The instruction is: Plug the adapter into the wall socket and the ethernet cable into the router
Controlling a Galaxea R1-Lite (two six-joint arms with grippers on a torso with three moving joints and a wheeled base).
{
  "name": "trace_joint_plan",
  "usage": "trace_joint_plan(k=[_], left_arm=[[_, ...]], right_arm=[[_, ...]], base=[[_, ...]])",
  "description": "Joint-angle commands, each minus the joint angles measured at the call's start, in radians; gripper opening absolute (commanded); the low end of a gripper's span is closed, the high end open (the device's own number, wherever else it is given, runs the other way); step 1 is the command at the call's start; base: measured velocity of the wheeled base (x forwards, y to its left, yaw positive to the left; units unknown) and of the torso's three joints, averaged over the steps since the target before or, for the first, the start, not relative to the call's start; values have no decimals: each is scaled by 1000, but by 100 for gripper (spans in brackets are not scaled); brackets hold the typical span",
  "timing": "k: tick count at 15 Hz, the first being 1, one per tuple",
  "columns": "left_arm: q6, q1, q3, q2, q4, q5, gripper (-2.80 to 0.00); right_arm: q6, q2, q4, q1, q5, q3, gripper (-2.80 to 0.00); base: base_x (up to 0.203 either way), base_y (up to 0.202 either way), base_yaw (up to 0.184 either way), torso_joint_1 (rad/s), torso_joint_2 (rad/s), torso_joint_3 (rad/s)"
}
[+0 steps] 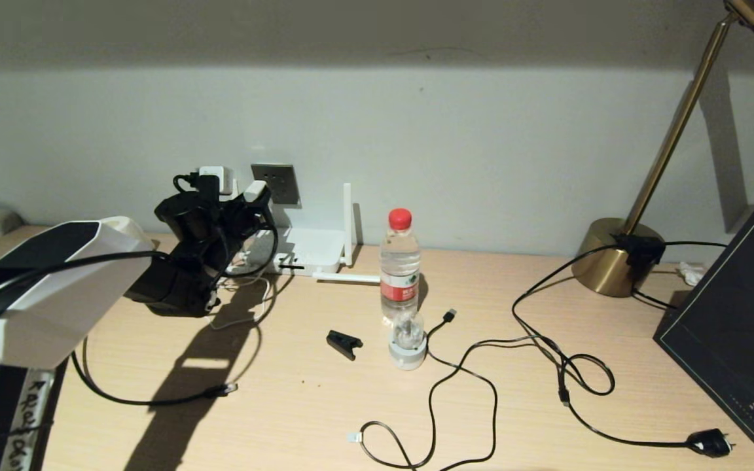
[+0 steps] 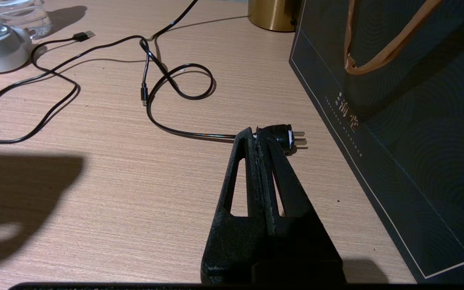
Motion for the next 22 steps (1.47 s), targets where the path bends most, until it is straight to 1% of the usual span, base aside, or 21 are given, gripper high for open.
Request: trace_joint_plan(k=[1, 3, 8, 11, 17, 22], left_arm=[[0, 5, 0, 5, -6, -10, -280], [0, 10, -2, 11, -6, -28, -280], [0, 10, -3, 11, -6, -29, -280], [0, 7, -35, 14, 0, -29, -280], [1, -13, -36, 11, 5, -28, -280], [2, -14, -45, 20, 6, -26, -280]], right_arm=[[0, 1, 0, 0, 0, 0, -280], [0, 0, 0, 0, 0, 0, -280], [0, 1, 0, 0, 0, 0, -280], [0, 0, 0, 0, 0, 0, -280], [0, 0, 0, 0, 0, 0, -280], [0, 0, 0, 0, 0, 0, -280]], base=[[0, 0, 0, 0, 0, 0], [0, 0, 0, 0, 0, 0], [0, 0, 0, 0, 0, 0], [0, 0, 0, 0, 0, 0], [0, 0, 0, 0, 0, 0], [0, 0, 0, 0, 0, 0]])
